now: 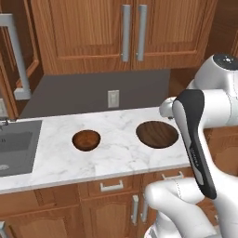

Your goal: Pick up the bowls on the counter and stack them on top of one another in the open cabinet. Place the smaller bowl on top of the larger bowl.

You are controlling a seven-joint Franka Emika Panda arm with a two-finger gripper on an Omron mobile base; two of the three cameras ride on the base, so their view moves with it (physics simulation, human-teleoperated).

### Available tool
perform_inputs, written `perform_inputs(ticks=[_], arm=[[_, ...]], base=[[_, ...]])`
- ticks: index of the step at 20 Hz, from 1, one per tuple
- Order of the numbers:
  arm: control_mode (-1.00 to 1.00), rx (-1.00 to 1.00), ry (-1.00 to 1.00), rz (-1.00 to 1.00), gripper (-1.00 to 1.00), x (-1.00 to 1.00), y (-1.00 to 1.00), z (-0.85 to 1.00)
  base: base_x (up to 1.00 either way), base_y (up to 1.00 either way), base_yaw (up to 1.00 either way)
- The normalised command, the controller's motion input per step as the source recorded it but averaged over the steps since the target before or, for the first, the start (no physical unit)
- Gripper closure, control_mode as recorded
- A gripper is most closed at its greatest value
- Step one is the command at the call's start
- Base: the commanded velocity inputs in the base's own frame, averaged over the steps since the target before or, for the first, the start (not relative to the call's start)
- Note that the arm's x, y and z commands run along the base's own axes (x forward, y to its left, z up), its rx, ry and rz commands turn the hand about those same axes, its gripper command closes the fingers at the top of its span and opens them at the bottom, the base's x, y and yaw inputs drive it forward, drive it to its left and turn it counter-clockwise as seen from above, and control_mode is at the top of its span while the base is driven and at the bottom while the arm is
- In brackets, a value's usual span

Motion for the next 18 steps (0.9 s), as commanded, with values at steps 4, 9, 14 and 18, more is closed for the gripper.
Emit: perform_inputs(ticks=[4, 9, 14, 18], arm=[[1.00, 0.00, 0.00, 0.00, -1.00, 0.00, 0.00, 0.00], [1.00, 0.00, 0.00, 0.00, -1.00, 0.00, 0.00, 0.00], [-1.00, 0.00, -0.01, 0.02, -1.00, 0.11, -0.07, -0.04], [-1.00, 0.01, -0.02, 0.03, -1.00, 0.09, -0.10, -0.04]], base=[[0.59, -0.12, 0.01], [0.42, -0.13, 0.02], [0.12, -0.05, 0.01], [0.00, 0.00, 0.00]])
